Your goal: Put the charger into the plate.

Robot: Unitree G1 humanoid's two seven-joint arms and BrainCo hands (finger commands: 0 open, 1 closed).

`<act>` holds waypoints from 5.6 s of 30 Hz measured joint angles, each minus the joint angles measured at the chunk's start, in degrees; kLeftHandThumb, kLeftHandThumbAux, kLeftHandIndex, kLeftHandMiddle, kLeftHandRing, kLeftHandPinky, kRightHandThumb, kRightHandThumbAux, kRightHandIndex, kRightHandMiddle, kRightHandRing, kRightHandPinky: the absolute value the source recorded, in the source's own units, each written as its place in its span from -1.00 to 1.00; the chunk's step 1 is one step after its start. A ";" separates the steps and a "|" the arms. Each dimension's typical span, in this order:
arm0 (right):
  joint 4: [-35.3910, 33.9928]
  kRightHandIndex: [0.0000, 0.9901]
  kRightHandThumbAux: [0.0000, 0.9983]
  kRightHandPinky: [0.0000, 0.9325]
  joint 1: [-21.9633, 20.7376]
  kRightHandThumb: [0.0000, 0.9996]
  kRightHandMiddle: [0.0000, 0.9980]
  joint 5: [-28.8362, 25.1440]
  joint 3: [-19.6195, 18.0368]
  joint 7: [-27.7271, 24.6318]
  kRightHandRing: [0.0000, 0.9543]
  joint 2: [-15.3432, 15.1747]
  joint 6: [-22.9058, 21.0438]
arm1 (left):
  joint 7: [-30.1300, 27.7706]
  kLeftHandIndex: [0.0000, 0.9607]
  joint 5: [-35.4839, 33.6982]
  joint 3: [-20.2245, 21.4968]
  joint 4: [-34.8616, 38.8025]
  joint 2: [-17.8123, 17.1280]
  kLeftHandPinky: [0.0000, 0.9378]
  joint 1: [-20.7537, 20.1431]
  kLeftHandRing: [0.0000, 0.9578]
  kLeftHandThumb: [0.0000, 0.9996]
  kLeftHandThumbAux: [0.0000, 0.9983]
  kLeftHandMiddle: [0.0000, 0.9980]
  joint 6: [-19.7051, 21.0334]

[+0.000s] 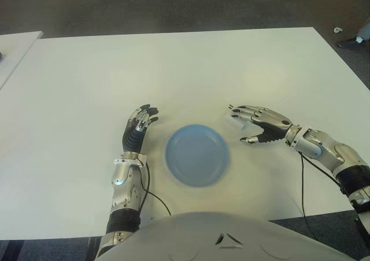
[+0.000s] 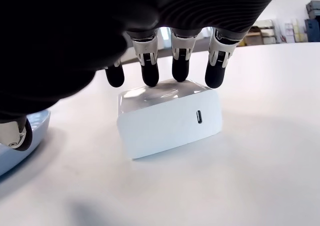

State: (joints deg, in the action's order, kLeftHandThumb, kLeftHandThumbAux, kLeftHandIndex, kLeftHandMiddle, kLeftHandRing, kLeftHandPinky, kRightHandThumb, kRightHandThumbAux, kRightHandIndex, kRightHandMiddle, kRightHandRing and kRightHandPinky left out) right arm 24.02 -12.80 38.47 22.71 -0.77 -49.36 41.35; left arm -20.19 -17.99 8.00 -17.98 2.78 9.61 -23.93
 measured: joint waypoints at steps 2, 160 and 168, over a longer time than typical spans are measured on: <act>-0.05 -1.00 -0.38 -1.00 0.16 -0.96 -1.00 0.65 -0.31 0.56 -1.00 0.07 0.00 | 0.00 -0.45 -0.03 0.02 0.00 -0.02 -0.40 0.00 -0.39 -1.00 -0.01 -0.34 0.00; -25.69 -1.00 -0.79 -1.00 6.88 -0.50 -1.00 26.35 -0.59 -19.92 -1.00 22.60 -61.65 | -1.14 -0.48 -2.34 0.14 3.09 0.19 -0.46 0.82 -0.43 -1.00 0.07 -0.38 4.40; -22.59 -1.00 -0.79 -1.00 6.10 -0.50 -1.00 26.30 -0.22 -15.07 -1.00 23.30 -61.14 | -1.14 -0.47 -2.34 0.24 3.11 -0.05 -0.47 0.82 -0.43 -1.00 0.06 -0.37 4.45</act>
State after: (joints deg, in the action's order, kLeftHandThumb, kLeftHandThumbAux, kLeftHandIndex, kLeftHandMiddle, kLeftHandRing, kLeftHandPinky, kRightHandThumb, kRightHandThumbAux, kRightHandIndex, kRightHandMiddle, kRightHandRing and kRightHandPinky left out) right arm 1.43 -6.70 64.76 22.49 -15.85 -26.06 -19.80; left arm -21.33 -20.33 8.24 -14.87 2.73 10.43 -19.48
